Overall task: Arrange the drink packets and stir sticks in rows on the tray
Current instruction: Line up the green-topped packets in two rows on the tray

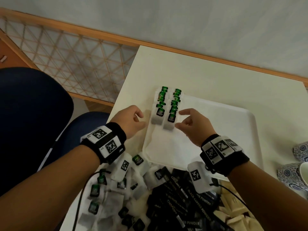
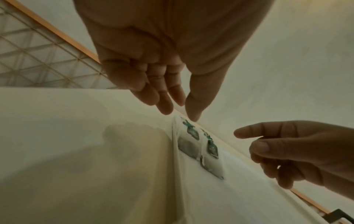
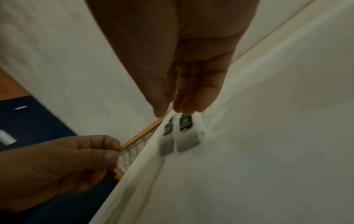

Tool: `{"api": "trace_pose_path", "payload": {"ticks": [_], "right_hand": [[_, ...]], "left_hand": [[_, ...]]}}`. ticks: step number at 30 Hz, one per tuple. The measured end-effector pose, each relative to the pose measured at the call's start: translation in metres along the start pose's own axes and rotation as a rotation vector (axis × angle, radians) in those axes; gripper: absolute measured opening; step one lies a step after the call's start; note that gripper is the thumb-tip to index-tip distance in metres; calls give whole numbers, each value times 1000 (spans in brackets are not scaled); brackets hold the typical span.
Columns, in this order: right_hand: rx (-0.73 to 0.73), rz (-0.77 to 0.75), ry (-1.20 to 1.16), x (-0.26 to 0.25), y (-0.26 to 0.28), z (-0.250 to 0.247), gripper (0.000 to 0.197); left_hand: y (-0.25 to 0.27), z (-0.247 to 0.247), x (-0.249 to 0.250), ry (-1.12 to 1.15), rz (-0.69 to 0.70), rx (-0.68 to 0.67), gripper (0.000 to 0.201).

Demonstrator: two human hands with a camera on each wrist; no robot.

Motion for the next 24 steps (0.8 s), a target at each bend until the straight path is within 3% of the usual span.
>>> {"api": "trace_pose_path", "payload": {"ticks": [3,6,10,15,19,22,24], "right_hand": [[-146,-163,131,-22,34,19,18],[-267,-277,267,-36,63,44,18],[-324,-364,331,-53,86,66,28],[-373,-491,469,-71,91,92,49],[-424,-526,642,-75,90,110,61],[-453,-483,737,-71,92,116,65],[-451,-415,751,-65,92,118,63]], "left_hand": [[37,-15,-18,-20,28,-13,13],[73,-30,-45,-86,10,-27,16],[124,-44,-74,-194,-61,-58,38],[191,-24,-93,-367,-114,-168,76],[222,-3,-117,-457,-221,-157,105],[228,4,-130,-365,-285,-112,106],[225,6,-132,-244,-253,-70,99]]}}
Point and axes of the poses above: each hand's wrist, its own y-axis away from the middle knuckle, its own z-axis out of the palm, x = y × z, the point moved 4 cm from there along -y, towards the middle knuckle, and after that the axes turned 8 degrees about y, right-handed, at the moved point
